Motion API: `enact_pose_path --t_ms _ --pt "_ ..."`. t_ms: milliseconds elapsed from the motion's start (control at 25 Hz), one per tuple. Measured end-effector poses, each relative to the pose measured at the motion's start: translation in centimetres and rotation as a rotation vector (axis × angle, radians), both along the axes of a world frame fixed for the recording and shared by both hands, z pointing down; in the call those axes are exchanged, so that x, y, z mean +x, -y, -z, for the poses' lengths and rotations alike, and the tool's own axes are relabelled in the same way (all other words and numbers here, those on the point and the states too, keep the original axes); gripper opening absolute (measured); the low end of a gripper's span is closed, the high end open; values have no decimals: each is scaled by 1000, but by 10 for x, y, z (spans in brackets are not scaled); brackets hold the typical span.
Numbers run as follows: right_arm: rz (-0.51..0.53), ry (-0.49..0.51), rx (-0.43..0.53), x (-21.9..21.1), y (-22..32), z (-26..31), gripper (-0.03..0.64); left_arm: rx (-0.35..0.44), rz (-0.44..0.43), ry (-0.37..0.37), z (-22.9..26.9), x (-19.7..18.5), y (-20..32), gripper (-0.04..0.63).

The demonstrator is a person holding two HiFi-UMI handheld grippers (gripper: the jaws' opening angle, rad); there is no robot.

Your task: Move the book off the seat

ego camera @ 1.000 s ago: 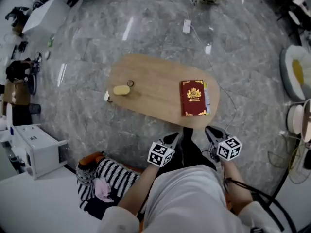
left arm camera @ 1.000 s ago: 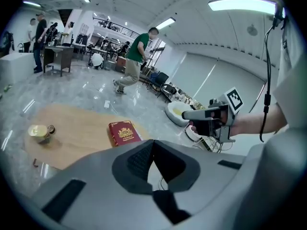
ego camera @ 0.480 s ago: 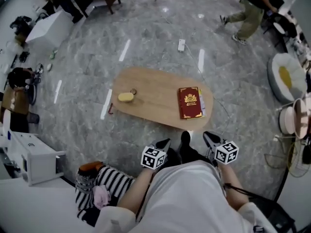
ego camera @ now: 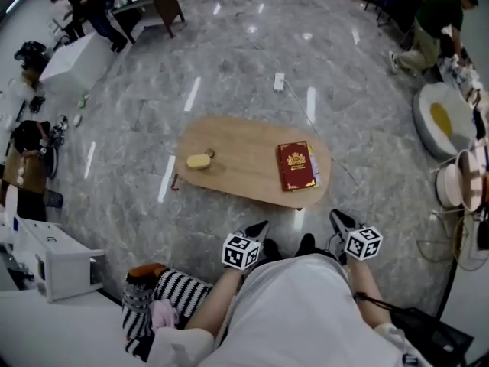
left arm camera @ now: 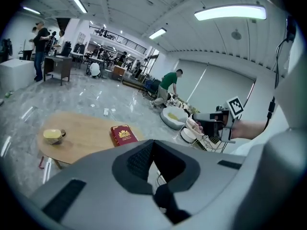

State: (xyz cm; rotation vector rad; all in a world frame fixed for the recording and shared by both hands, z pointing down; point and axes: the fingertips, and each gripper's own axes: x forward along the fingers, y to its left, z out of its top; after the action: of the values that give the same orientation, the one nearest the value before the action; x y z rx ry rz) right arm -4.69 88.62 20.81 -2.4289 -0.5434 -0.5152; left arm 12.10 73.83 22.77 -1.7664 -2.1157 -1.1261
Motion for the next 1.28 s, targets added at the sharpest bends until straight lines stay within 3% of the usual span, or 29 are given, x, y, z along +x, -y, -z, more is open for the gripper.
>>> enact_pose_path --t_ms 200,360,800,1280 --pt "17 -14 -30 -5 -13 10 49 -72 -18 -30 23 -1 -18 2" --pt "35 -18 -41 -10 -24 19 46 -87 11 -33 33 1 -30 2" --pt "72 -23 -40 -19 -43 22 46 -67 83 9 29 -9 -45 2" --pt "114 -42 -51 -12 -57 27 46 -60 107 6 33 -13 -60 2"
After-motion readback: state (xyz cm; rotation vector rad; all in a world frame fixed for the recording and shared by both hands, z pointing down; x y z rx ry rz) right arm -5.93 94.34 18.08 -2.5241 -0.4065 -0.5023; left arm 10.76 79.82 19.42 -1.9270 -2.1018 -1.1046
